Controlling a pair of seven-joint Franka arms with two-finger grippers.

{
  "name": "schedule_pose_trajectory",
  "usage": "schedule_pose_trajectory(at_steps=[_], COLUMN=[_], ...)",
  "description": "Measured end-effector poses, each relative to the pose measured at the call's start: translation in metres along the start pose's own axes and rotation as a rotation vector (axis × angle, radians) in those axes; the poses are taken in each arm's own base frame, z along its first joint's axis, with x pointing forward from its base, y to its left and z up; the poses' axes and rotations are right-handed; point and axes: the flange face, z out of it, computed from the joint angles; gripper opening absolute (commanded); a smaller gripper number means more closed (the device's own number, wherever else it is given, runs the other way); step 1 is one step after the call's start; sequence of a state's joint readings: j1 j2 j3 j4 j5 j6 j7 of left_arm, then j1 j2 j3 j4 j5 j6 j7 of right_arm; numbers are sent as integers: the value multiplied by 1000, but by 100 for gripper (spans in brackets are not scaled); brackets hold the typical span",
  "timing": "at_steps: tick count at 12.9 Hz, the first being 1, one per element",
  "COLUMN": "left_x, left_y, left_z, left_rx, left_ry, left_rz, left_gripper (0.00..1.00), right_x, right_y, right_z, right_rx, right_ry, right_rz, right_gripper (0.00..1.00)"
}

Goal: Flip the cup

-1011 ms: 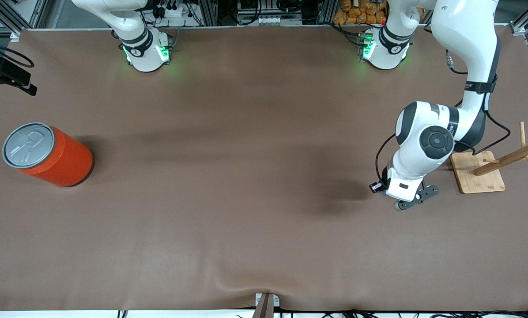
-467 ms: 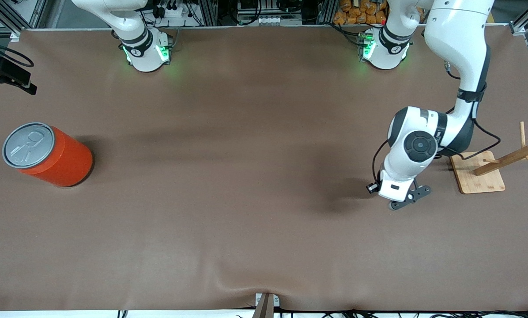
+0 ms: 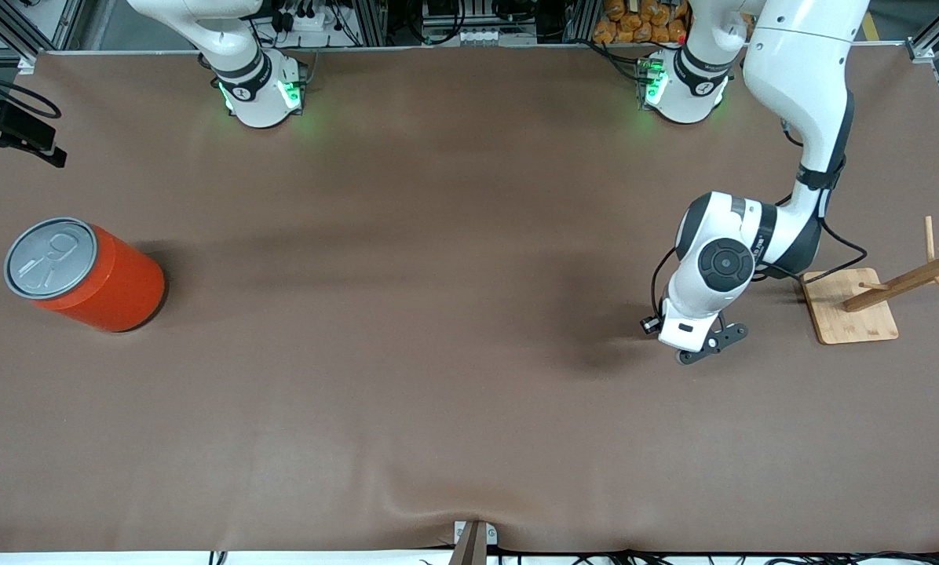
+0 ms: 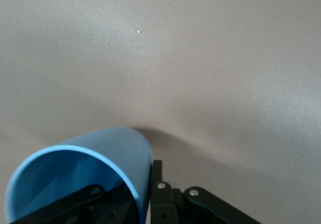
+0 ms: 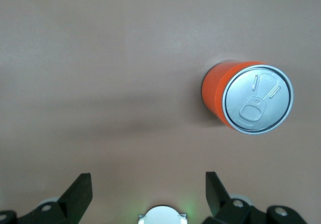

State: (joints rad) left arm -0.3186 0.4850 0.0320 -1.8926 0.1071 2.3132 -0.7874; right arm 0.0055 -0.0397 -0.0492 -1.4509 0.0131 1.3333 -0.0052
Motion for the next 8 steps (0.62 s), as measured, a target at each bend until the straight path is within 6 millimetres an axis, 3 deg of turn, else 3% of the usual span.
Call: schedule_pose_trajectory(at_steps=[4, 8], left_x=[8, 12], left_y=[0, -14], left_z=[-16, -82], left_rx=[-18, -28], left_ry=[20, 38], left_rz=[-21, -1], left_gripper=[100, 100], right_x=[0, 0], right_y=[-1, -1], right_z=[0, 0], right_rx=[0, 0], right_ry=[-1, 0], right_rz=[-2, -2], right_gripper=[100, 100])
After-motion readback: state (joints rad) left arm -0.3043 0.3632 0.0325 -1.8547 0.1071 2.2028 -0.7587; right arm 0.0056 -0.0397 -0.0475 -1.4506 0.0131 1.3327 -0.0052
